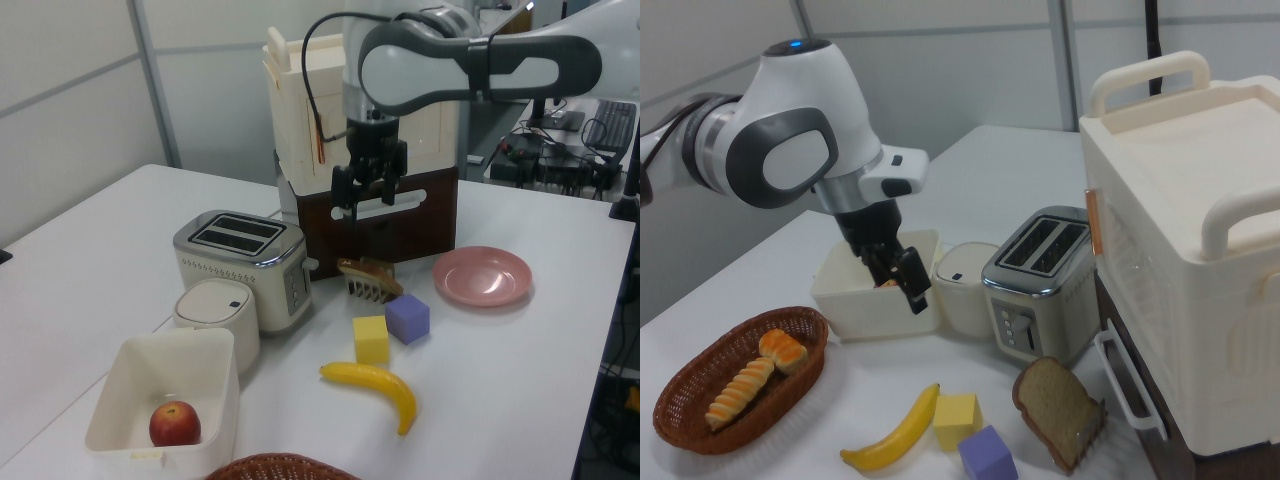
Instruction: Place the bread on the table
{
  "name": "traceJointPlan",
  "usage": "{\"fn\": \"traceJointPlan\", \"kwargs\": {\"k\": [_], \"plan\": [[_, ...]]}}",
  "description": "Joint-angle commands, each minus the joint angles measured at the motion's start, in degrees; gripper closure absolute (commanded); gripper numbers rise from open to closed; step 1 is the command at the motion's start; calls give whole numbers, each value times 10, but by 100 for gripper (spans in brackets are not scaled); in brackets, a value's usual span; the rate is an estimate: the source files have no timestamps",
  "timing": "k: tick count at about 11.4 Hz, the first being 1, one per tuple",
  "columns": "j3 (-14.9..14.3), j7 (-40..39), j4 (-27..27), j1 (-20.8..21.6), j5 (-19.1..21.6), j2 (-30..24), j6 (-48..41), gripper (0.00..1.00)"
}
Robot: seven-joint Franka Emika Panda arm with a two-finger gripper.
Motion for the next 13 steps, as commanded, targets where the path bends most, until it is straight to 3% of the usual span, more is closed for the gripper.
{"fn": "traceJointPlan", "kwargs": {"k": [1, 6, 8, 13], "plan": [[20, -7, -41, 32, 7, -5, -8, 0], [122, 7, -60, 36, -1, 2, -6, 0], [145, 7, -59, 39, -2, 1, -6, 0], [150, 7, -83, 109, -2, 5, 21, 0]]}}
